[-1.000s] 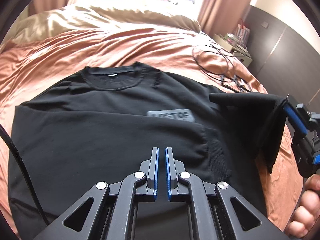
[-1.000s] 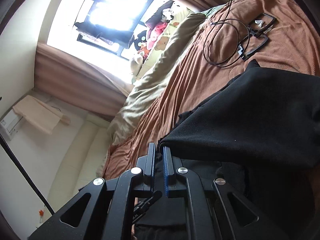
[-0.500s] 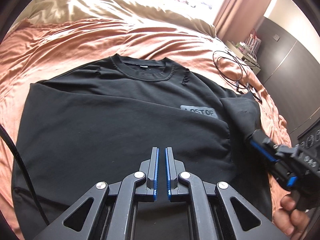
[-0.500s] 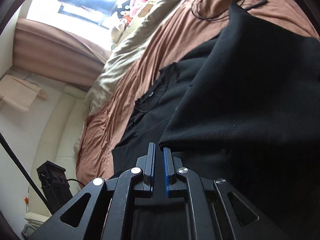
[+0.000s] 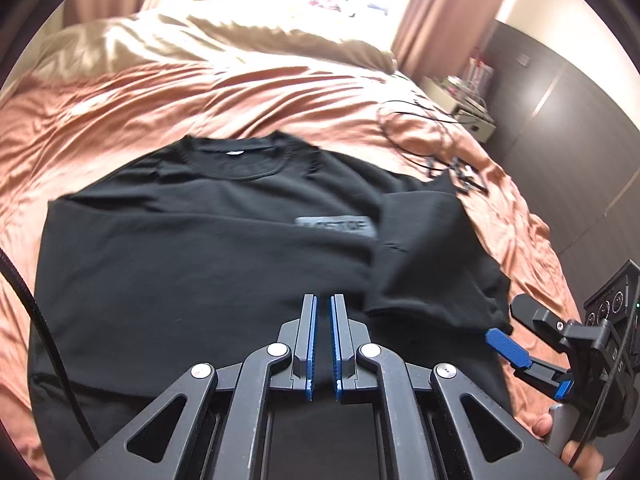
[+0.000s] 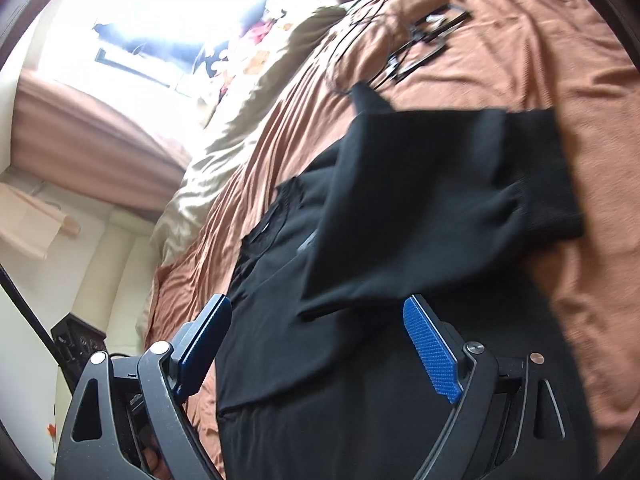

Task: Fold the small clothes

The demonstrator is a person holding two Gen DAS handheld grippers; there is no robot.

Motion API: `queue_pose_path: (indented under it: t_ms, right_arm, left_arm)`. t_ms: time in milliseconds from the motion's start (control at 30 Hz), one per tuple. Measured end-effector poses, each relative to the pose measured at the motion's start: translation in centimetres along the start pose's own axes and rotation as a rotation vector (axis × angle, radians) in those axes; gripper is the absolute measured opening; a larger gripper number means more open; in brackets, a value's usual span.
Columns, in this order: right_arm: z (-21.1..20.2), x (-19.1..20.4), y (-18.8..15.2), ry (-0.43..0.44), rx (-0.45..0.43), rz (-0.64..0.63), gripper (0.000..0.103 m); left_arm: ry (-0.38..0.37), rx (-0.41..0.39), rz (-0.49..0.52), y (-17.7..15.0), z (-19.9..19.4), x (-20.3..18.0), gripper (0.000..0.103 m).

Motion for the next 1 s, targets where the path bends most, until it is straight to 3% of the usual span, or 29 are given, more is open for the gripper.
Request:
queue_pose_path:
  t_ms: [267,667,1000]
  right_arm:
    - [-3.4,-3.9,-0.6,-0.100,-0.053,0.066,0.087]
    - [-11.9,-8.4,-2.0,-0.105,-0.126,0.175,0.086]
    - [-15.3,-11.1,-2.0,-0.104,-0.154,0.233,0.084]
  left_arm:
    - [-0.032,0.040,0.083,-0.7,2.2,-6.2,0.006]
    - [-0.084,0.135,0.192,-3.3,7.3,-15.9,0.006]
    - [-0.127,0.194,0.265,-4.8,10.8,-23.0,0.008]
Point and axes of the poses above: each gripper's, at about its wrist camera, not at the fingertips, and z roughly the way its jaws point, x to its left, y to its top, the point moved 4 cm from there along z, roughly the way its jaws point, and after that the axes turned 4 degrees about -z, right-handed, at the moved point
